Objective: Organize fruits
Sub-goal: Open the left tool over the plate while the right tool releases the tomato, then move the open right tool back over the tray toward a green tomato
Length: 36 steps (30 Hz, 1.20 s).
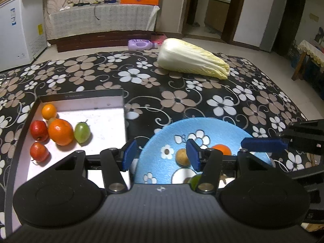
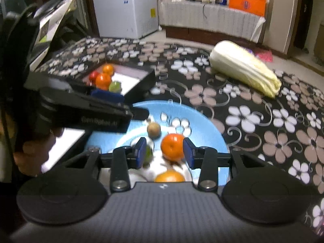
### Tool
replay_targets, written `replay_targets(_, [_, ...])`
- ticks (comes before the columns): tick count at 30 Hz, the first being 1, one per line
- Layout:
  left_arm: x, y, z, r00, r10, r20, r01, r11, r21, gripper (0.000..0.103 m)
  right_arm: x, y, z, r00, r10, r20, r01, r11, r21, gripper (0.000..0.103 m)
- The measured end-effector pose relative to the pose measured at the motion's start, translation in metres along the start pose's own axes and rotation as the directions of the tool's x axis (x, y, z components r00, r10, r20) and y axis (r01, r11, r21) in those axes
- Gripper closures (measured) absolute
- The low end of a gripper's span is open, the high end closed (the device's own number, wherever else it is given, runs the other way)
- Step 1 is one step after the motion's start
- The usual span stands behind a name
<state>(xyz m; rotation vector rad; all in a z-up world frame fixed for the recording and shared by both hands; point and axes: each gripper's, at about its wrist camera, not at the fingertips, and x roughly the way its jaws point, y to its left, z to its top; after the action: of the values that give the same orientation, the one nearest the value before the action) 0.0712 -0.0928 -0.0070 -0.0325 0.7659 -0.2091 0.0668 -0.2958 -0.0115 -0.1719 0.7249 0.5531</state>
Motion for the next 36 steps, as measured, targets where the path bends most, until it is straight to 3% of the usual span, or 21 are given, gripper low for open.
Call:
replay_targets(8, [-0.008,0.016,0.001,1.0,0.02,0.01,-0.02,1.0,-0.021,0.043,0.006,-0.004,0.015,0.992,-0.102,0.07,0.094,0.99,0.107,0.061])
replay_targets(12, [-0.011,0.024,0.0,0.999,0.037,0.014,-0.037,0.999,-0.033,0.043,0.005,-0.005,0.021,0.987,-0.12,0.111,0.102,0.983,0.154,0.061])
replay_targets(21, [-0.016,0.041,-0.003,0.997,0.072,0.015,-0.071,0.996,-0.051,0.043,0.012,0.014,0.035,0.983,-0.075,0.169,0.049,0.986,0.156,0.061])
replay_targets(36, [-0.026,0.079,-0.01,0.991,0.131,0.001,-0.13,0.988,-0.088,0.043,0.035,0.053,0.052,0.984,0.011,0.179,-0.031,0.994,0.108,0.061])
